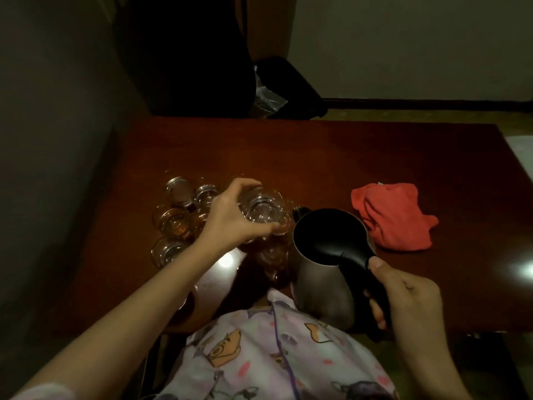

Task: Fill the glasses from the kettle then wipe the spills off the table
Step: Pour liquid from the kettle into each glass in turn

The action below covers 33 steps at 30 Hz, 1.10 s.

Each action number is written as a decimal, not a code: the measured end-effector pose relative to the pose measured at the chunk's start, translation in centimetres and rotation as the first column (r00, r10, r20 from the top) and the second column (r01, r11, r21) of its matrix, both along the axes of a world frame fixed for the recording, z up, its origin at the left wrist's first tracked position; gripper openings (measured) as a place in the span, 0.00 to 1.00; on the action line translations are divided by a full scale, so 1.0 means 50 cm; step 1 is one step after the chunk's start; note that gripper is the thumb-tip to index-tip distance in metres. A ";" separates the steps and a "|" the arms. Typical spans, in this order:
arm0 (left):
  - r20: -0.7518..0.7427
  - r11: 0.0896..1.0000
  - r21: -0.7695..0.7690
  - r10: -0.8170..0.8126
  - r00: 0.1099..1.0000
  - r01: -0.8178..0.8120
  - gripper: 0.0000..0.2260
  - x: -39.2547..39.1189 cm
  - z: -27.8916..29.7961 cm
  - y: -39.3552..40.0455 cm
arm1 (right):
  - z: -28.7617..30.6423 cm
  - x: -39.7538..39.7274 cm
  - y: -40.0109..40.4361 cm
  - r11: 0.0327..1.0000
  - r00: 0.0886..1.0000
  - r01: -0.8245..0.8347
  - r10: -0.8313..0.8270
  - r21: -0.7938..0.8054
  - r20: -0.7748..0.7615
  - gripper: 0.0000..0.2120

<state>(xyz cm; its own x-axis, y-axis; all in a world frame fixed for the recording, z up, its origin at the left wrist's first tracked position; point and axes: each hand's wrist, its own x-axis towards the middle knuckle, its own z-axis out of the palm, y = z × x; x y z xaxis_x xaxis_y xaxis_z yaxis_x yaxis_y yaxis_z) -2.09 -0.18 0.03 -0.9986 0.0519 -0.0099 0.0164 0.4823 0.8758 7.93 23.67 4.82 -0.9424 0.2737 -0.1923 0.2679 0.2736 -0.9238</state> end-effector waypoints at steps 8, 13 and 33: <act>-0.032 0.983 -0.159 -0.093 0.995 0.087 0.35 -0.095 -0.005 0.029 | 0.004 0.001 0.015 0.999 0.999 0.040 -0.039 -0.036 0.037 0.28; -0.011 0.966 -0.233 -0.114 0.993 0.108 0.33 -0.153 -0.020 0.048 | 0.003 -0.003 0.020 0.995 0.992 0.080 -0.074 -0.059 0.102 0.28; 0.193 0.920 -0.391 0.045 0.980 0.035 0.36 -0.272 -0.116 0.068 | -0.020 -0.027 0.028 0.992 0.983 0.099 -0.085 -0.083 0.162 0.25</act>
<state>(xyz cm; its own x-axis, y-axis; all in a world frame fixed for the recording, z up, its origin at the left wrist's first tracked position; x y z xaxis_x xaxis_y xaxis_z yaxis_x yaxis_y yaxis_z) -15.70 3.24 -5.77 -0.9750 -0.0013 -0.2224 -0.1384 0.7862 0.6023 6.60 25.06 3.80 -0.8698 0.3324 -0.3647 0.4326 0.1579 -0.8877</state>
